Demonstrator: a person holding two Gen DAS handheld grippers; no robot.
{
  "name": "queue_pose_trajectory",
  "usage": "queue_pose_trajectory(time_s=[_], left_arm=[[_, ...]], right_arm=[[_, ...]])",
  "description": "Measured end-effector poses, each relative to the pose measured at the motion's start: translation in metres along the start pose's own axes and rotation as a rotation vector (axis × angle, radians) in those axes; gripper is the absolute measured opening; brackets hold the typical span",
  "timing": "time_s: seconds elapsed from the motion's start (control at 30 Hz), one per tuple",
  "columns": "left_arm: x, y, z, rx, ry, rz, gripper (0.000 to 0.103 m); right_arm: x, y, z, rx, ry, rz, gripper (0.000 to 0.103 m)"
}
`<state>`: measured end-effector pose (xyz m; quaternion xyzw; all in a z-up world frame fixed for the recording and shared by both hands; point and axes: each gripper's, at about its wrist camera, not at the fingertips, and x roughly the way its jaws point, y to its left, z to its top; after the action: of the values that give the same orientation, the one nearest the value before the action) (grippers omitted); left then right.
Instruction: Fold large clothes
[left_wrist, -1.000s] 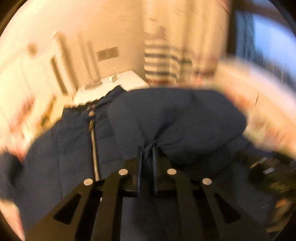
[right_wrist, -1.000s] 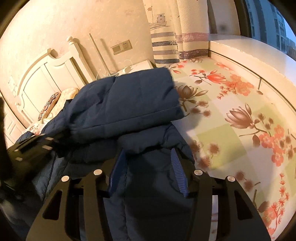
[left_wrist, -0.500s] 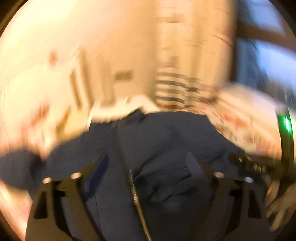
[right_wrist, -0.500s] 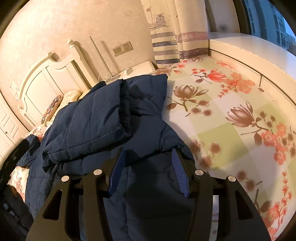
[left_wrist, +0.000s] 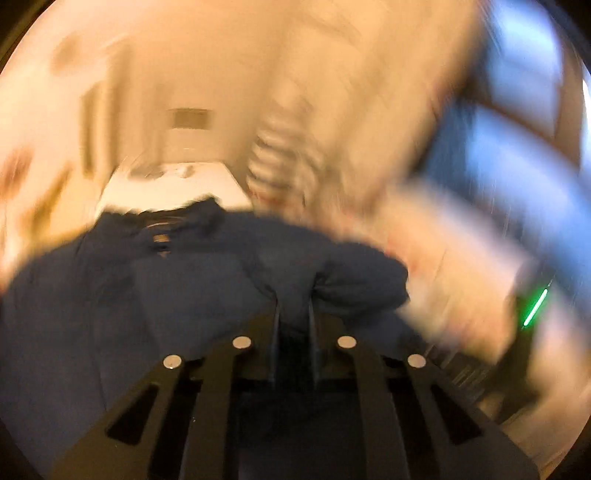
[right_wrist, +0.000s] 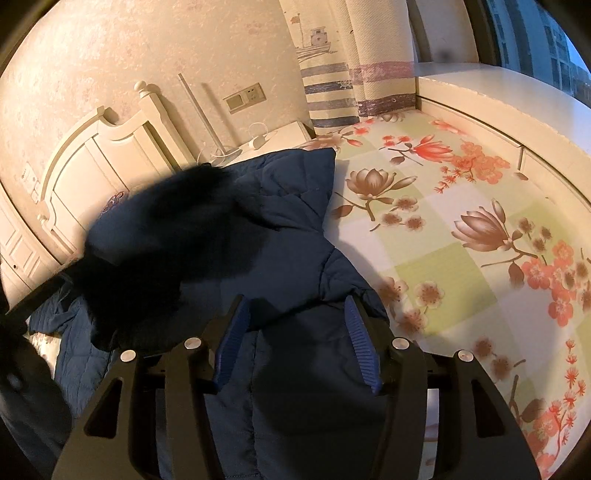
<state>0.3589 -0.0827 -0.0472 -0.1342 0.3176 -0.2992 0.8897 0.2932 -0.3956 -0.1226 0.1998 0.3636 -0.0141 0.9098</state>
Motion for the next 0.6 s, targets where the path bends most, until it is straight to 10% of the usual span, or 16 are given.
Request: queue_pose_trajectory(time_s=[0.1, 0.27, 0.33, 0.6], left_arm=[[-0.039, 0.08, -0.002, -0.332, -0.07, -0.064, 0.018], [-0.06, 0.127, -0.036, -0.334, 0.001, 0.171, 0.066], [-0.066, 0.139, -0.046, -0.376, 0.012, 0.176, 0.069], [-0.047, 0.173, -0.042, -0.589, 0.035, -0.073, 0.084]], right_arm=[[0.0, 0.0, 0.0, 0.003, -0.001, 0.004, 0.054], [0.0, 0.0, 0.0, -0.001, 0.001, 0.009, 0.058], [0.0, 0.001, 0.0, -0.003, 0.001, 0.009, 0.058], [0.0, 0.002, -0.001, -0.011, 0.0, 0.003, 0.062]])
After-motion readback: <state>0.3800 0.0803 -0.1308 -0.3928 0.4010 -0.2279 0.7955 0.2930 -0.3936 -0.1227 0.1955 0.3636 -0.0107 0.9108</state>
